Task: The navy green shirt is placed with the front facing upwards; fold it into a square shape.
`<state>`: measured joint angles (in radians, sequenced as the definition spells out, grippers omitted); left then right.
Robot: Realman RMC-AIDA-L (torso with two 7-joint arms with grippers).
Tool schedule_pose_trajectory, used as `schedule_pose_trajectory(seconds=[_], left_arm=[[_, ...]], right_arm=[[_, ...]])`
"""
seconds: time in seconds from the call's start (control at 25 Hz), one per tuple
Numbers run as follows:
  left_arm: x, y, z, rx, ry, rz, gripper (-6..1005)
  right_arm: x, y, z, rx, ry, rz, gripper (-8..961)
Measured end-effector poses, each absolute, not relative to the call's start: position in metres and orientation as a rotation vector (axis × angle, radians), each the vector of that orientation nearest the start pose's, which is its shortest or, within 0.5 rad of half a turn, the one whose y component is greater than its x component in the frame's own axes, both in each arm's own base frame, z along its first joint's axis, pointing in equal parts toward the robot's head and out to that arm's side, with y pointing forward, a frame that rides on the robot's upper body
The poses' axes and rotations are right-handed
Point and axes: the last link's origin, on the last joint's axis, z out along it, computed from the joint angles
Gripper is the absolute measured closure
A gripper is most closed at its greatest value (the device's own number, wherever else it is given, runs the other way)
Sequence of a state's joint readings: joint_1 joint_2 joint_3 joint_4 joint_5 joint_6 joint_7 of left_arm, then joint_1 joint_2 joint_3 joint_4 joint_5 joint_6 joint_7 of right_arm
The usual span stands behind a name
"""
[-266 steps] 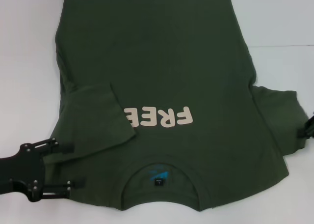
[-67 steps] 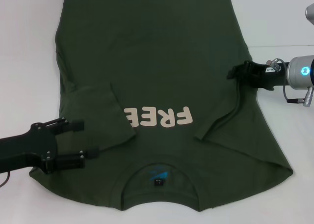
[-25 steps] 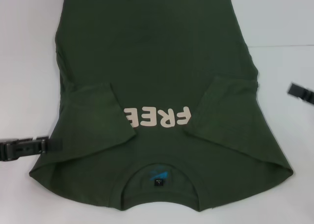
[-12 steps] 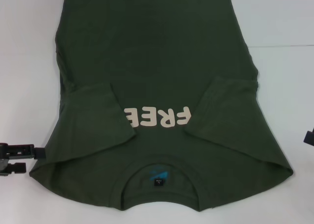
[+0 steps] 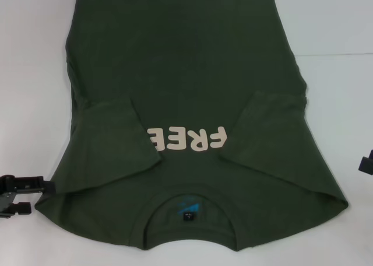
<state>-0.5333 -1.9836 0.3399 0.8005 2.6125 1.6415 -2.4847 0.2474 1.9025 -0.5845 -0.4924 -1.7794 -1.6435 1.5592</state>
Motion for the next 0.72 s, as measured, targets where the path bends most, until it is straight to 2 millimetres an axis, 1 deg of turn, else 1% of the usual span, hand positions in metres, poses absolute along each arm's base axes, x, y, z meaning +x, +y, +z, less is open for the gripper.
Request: schedule_pose_trajectory(seconds=[0.44,0.72], left_arm=[[-0.3478,0.3103,0.0655,2.272,2.496,0.368,86],[-0.3440,0.3135,0.0625,2.253,2.494,0.374,86]], right_arm=[[0.3637,0.2526,0.0761,-2.263,1.202,0.936,157],[0.3630,0.2535,0.0743,-2.267,1.202,0.933,157]])
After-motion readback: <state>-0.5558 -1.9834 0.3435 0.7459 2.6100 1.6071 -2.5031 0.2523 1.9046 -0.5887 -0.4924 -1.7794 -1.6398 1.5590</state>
